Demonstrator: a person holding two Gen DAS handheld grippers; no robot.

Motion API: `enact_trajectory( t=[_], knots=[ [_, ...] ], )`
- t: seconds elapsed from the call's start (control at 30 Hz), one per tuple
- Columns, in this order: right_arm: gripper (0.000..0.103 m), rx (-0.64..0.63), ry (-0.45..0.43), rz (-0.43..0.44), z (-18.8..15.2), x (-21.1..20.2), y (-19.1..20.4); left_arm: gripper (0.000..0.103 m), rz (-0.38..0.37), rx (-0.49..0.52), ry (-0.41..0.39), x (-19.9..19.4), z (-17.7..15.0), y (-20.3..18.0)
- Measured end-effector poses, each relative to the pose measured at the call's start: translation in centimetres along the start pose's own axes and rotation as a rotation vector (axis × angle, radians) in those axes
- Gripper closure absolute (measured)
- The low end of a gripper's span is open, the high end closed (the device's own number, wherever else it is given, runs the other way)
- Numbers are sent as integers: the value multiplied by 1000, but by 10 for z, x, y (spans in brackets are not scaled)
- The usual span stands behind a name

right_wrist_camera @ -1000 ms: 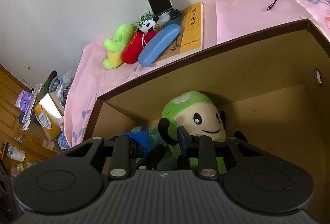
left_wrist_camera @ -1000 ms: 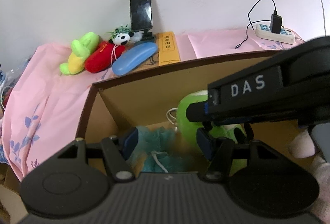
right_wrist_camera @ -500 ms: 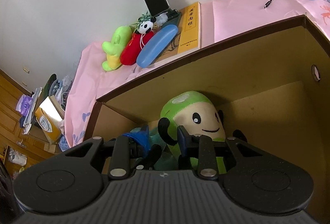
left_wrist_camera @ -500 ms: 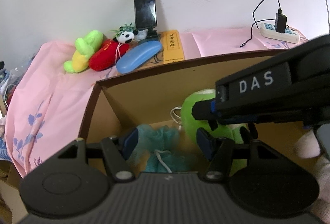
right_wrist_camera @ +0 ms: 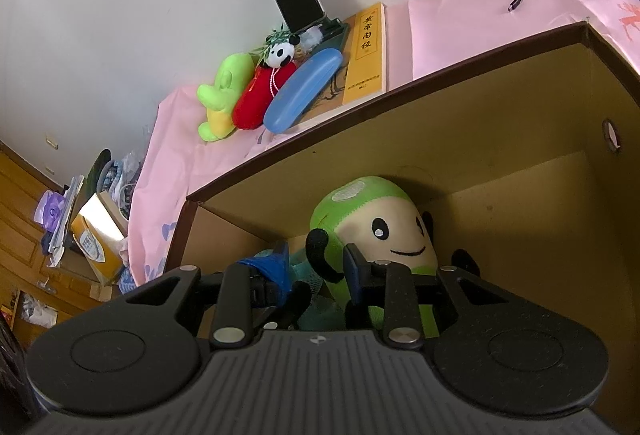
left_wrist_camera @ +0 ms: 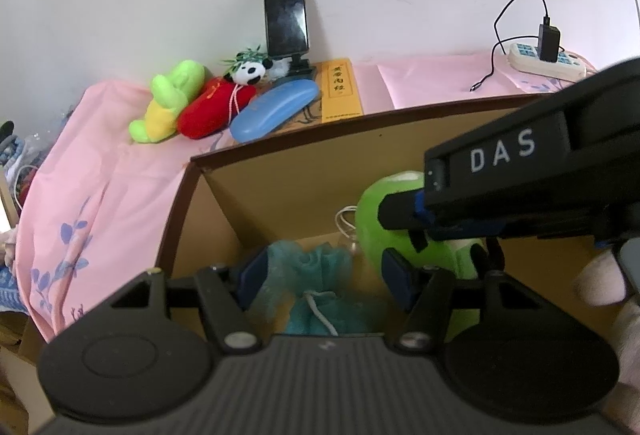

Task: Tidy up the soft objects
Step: 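Open the right gripper to release the teal puff in the box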

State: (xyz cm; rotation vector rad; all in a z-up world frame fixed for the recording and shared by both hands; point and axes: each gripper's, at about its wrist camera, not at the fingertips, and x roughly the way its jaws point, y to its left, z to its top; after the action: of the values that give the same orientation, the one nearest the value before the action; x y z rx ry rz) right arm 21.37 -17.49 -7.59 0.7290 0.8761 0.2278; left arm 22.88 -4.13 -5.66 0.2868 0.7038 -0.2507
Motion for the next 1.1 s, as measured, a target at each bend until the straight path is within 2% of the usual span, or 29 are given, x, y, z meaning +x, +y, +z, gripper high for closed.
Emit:
enact_trajectory(
  t=[0.33,0.47,0.77,1.1],
  knots=[
    [90,-10,-3,-26,2,-4,2,37,16,2,29,1,2,1],
    [87,-47,-20,-70,-3,-17,8,37,61,12,-15,-15,1,0],
    [87,-65,-103,3,-28,-69,13,37,68,-61,-95,-85,-6,14],
    [90,-108,-111,110,-74,-114,11,37,38,-101,-131,-147,-43,20]
  ],
)
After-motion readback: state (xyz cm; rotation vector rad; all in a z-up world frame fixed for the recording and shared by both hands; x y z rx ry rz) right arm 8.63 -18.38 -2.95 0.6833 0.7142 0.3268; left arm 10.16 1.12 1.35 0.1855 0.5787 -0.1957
